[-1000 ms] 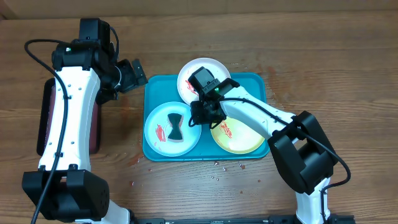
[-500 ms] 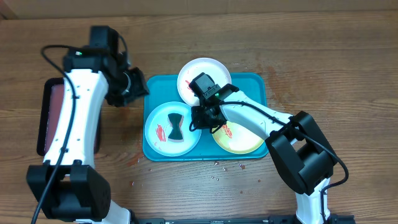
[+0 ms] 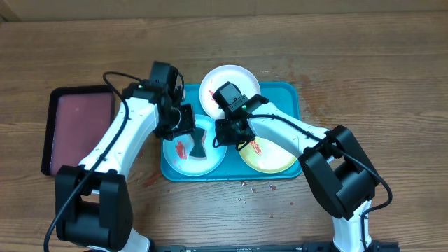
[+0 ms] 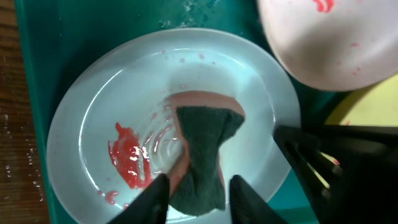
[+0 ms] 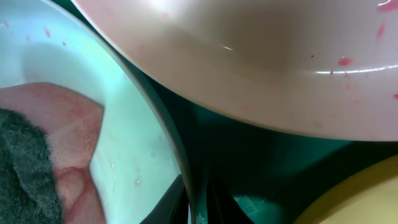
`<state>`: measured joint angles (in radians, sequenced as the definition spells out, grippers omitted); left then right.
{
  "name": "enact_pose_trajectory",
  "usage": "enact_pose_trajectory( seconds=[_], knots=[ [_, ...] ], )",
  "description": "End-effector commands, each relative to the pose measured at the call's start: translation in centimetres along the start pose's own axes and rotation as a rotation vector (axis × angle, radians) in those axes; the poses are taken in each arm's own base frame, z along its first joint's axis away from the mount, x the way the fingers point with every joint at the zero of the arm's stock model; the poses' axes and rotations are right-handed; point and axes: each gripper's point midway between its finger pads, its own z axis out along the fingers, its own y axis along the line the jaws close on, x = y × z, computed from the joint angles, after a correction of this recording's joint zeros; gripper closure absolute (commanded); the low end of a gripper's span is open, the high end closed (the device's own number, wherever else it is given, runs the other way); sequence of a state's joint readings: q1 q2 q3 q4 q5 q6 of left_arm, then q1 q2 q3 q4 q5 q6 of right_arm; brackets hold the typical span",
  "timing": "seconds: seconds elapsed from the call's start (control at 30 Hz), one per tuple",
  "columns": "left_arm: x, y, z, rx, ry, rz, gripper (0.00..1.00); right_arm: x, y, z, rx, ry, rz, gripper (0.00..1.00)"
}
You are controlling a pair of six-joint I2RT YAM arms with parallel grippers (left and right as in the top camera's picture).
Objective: Clean dirty plates on tray and stack at the side
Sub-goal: 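Scrub the light blue plate with the sponge in the left gripper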
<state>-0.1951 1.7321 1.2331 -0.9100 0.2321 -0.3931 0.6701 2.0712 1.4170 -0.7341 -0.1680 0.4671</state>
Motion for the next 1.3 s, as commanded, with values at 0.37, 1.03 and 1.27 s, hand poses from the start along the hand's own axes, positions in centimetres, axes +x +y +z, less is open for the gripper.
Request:
enact_pose_trajectory(
  seconds=[0.37, 1.03, 1.27],
  knots=[
    [2.0, -1.0, 3.8, 0.076, 0.021, 0.049, 0.66, 0.4, -0.3, 0.4, 0.013, 0.004, 0.002, 0.87],
    [2.2, 0.1, 4.9, -0.08, -0.039, 0.045, 0.67, 0.4, -0.3, 0.4, 0.014, 0.006, 0.002, 0.87],
    [2.4, -0.2, 5.1, -0.057, -0.026, 0.045, 0.68, 0.4, -0.3, 0.4, 0.014, 0.006, 0.002, 0.87]
  ],
)
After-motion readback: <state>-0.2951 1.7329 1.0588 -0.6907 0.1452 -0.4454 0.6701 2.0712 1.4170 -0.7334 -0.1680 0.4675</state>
